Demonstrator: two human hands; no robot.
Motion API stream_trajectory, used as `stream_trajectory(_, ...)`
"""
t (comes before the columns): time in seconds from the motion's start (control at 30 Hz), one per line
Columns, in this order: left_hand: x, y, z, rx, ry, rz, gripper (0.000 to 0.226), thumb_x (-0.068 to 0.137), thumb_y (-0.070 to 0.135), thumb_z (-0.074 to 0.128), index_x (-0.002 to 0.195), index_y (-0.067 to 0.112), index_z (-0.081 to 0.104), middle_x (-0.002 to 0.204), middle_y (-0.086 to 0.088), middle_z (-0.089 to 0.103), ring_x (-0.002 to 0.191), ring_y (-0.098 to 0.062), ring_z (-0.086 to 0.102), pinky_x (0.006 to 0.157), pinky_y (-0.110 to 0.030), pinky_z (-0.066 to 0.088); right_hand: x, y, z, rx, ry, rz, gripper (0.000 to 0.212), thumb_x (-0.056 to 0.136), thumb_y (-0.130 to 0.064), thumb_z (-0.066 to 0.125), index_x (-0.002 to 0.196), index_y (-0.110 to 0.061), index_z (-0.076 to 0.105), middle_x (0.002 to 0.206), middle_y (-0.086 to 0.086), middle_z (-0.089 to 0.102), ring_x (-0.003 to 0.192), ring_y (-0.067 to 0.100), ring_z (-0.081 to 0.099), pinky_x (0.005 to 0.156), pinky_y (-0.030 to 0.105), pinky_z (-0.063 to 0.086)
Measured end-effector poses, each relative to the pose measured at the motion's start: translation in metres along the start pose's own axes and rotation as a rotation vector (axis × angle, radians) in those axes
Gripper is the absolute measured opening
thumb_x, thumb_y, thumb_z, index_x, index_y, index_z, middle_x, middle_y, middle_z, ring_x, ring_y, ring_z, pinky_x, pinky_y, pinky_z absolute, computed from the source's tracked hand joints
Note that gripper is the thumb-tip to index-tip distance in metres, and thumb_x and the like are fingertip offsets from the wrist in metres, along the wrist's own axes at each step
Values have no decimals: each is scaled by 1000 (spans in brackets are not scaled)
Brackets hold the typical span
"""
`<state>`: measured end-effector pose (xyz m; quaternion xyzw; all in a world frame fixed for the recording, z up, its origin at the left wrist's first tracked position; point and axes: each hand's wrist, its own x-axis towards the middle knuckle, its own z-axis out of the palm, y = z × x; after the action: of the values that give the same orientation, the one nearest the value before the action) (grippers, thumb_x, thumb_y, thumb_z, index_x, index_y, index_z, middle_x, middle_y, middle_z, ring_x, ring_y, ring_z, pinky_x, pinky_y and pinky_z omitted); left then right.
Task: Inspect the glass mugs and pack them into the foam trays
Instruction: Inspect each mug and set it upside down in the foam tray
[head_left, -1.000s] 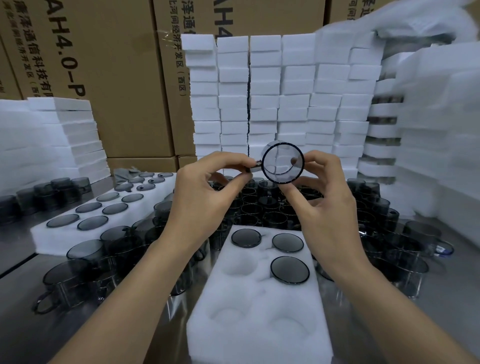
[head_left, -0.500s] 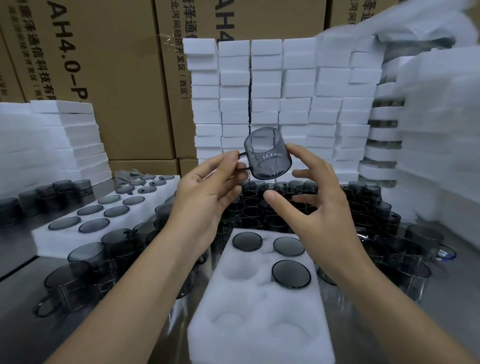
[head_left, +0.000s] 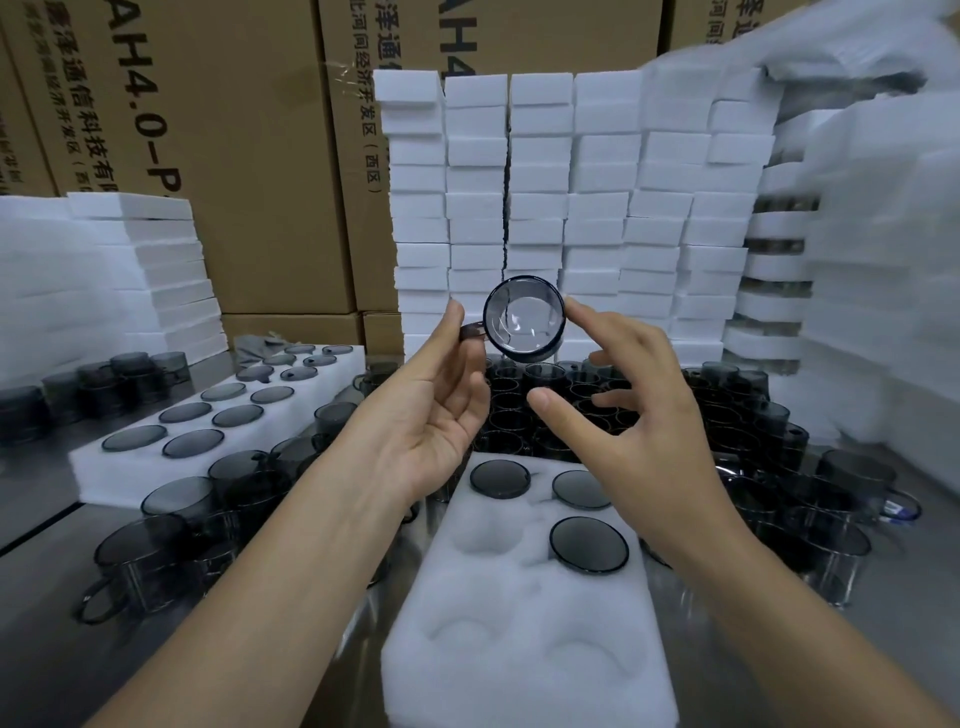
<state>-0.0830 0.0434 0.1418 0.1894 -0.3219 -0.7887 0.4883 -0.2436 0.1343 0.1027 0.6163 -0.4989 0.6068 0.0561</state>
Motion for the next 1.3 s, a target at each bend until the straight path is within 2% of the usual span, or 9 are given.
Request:
stream_trajectory(0.23, 1, 4, 0, 81, -79, 187, 18, 68, 34, 90, 66, 18, 83, 76, 1, 76, 65, -5, 73, 58, -16, 57, 0, 0, 0, 8, 24, 4, 64, 89, -44, 80, 147, -51, 55, 141, -24, 53, 132, 13, 55, 95, 23, 50)
stream_trajectory(0.5, -8, -10, 3, 461, -223, 444, 35, 73, 38, 89, 94, 13, 78, 91, -10, 82, 80, -18, 79, 72, -22, 60, -3, -3, 8, 123, 151, 145, 62, 78, -52, 87, 129, -44, 53, 120, -21, 72, 115, 8, 70, 87, 44, 61)
stream_trajectory(0.7, -11, -17, 5, 693, -287, 695, 16, 86, 20, 87, 96, 11, 79, 83, -10, 82, 77, -20, 79, 71, -19, 56, -2, -6, 8, 35, 224, 228, 64, 72, -60, 91, 122, -46, 54, 112, -19, 72, 105, 5, 71, 84, 40, 60)
stream_trajectory(0.8, -12, -17, 5, 690, -276, 741, 19, 94, 33, 81, 100, 15, 79, 79, 1, 78, 74, -12, 74, 67, -14, 52, 0, -7, 8, 272, 161, 295, 62, 76, -42, 95, 122, -35, 54, 110, -7, 78, 100, 14, 77, 82, 37, 62)
stream_trajectory(0.87, -9, -17, 4, 673, -169, 716, 28, 96, 46, 73, 107, 20, 78, 78, 10, 71, 77, -6, 67, 65, -15, 48, 2, -11, 8, 482, 96, 385, 58, 81, -30, 93, 126, -24, 56, 108, -2, 81, 98, 18, 79, 77, 28, 62)
stream_trajectory(0.93, -6, -14, 2, 667, -73, 578, 35, 89, 55, 67, 109, 29, 79, 85, 16, 67, 85, -3, 64, 73, -20, 47, 4, -15, 6, 668, 34, 503, 58, 82, -35, 86, 131, -20, 60, 109, -1, 81, 103, 20, 79, 74, 25, 61)
stream_trajectory(1.07, -1, -8, -4, 611, -161, 227, 45, 95, 60, 63, 123, 29, 81, 118, 9, 77, 109, -9, 67, 96, -38, 45, 7, -18, 3, 946, -145, 668, 55, 90, -50, 69, 132, -15, 69, 127, 9, 77, 107, 22, 78, 76, 26, 62)
stream_trajectory(1.13, 1, -7, -6, 630, -259, 184, 50, 93, 62, 62, 126, 28, 80, 130, 4, 77, 117, -11, 68, 100, -40, 46, 6, -20, 4, 999, -218, 724, 58, 94, -57, 63, 133, -15, 70, 127, 11, 77, 101, 19, 77, 76, 26, 62)
stream_trajectory(1.3, 3, -12, -8, 707, -322, 256, 46, 91, 61, 69, 123, 30, 80, 125, -1, 79, 110, -10, 71, 99, -39, 46, 5, -20, 7, 982, -285, 783, 68, 96, -66, 53, 135, -13, 70, 123, 11, 78, 90, 16, 76, 74, 27, 59)
